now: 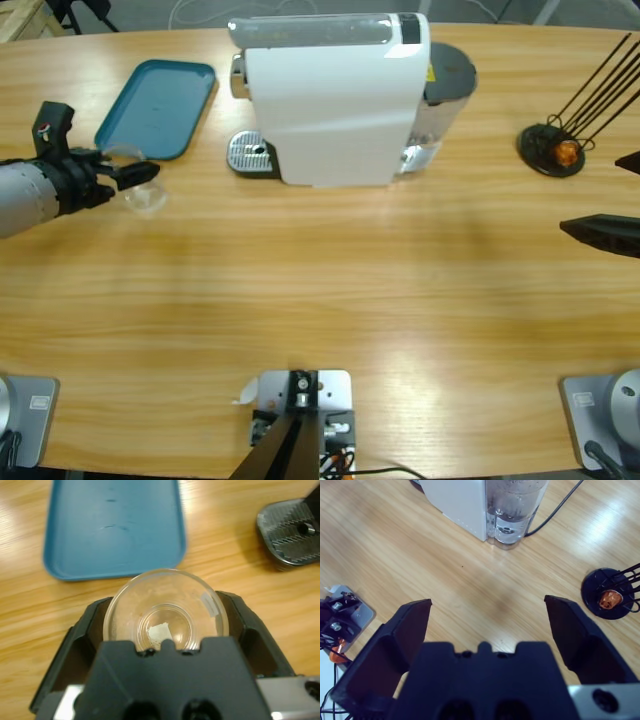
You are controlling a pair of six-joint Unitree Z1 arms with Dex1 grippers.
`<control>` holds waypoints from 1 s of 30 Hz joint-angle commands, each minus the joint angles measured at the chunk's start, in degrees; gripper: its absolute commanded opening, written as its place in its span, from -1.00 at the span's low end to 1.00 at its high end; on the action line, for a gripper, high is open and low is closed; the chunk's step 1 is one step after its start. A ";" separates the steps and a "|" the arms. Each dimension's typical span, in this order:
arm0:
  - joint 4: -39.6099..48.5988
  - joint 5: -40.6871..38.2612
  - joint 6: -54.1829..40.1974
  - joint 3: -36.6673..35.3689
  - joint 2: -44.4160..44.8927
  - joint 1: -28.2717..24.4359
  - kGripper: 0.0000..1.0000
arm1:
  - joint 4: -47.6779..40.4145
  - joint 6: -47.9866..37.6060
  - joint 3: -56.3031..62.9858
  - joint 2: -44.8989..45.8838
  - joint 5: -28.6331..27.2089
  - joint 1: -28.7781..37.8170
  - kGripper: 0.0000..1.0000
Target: Pour coffee
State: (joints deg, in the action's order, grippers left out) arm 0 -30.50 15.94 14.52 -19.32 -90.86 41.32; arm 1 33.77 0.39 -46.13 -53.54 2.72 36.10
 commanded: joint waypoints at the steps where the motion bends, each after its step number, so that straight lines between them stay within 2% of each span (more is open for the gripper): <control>1: -5.84 -3.98 -6.44 -1.27 0.99 4.38 0.03 | -0.36 -0.22 1.83 2.21 -0.75 -0.33 1.00; 4: 0.02 -9.42 -9.25 -6.05 0.97 4.19 0.03 | -0.37 -0.30 1.95 2.88 -1.14 -0.33 1.00; 7: 5.03 -15.92 -11.34 -10.86 -0.23 2.12 0.03 | -0.37 -0.30 2.25 3.78 -1.31 -0.33 1.00; 11: 15.64 -20.65 -14.24 -19.44 -3.00 -1.31 0.03 | -0.50 -0.34 2.46 4.43 -1.40 -0.33 1.00; 16: 15.82 -21.65 -18.20 -22.36 -7.31 -5.04 0.03 | -0.55 -0.36 2.62 4.85 -1.88 -0.33 1.00; 22: 13.06 -23.53 -20.52 -25.38 -13.66 -5.11 0.03 | -0.55 -0.34 2.62 4.69 -2.61 -0.33 1.00; 30: 12.83 -26.98 -22.61 -28.95 -15.06 -5.09 0.03 | -1.11 -0.34 2.80 4.15 -2.91 -0.33 1.00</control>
State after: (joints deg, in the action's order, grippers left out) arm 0 -16.85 -8.48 -6.37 -45.86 -102.51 36.61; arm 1 33.71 0.39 -45.56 -49.44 1.06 36.10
